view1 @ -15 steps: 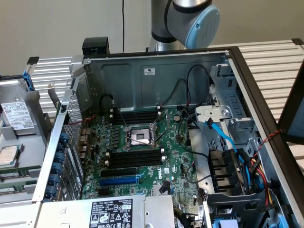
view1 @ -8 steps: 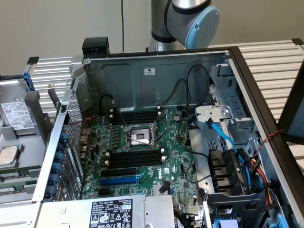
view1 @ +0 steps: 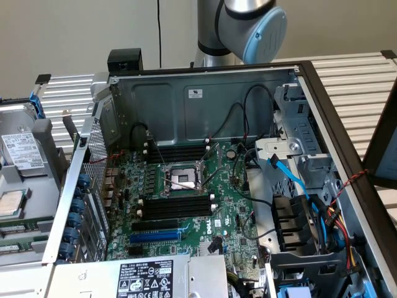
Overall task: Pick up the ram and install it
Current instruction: 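Pick up the ram and move it above insertion slot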
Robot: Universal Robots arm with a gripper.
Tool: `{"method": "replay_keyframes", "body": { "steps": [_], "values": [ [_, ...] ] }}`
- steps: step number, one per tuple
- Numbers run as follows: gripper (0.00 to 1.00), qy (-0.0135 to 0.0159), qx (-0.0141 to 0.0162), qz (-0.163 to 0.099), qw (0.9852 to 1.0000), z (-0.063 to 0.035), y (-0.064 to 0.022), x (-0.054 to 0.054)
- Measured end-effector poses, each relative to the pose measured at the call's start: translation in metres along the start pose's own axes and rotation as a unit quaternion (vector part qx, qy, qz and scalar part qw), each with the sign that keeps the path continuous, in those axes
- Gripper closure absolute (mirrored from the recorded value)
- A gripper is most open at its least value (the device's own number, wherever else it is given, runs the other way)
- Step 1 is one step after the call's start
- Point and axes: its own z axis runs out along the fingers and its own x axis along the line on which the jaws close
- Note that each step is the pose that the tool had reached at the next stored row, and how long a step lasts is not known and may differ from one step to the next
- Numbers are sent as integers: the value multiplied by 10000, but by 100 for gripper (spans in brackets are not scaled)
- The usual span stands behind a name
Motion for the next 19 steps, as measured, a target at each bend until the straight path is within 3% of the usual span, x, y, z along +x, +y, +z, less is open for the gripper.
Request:
{"method": "replay_keyframes", "body": {
  "steps": [5,12,19],
  "values": [
    [79,0,0,0,10000,94,3,112],
    [79,0,0,0,10000,222,-8,190],
    [79,-1,1,0,10000,345,-137,204]
  ]
}}
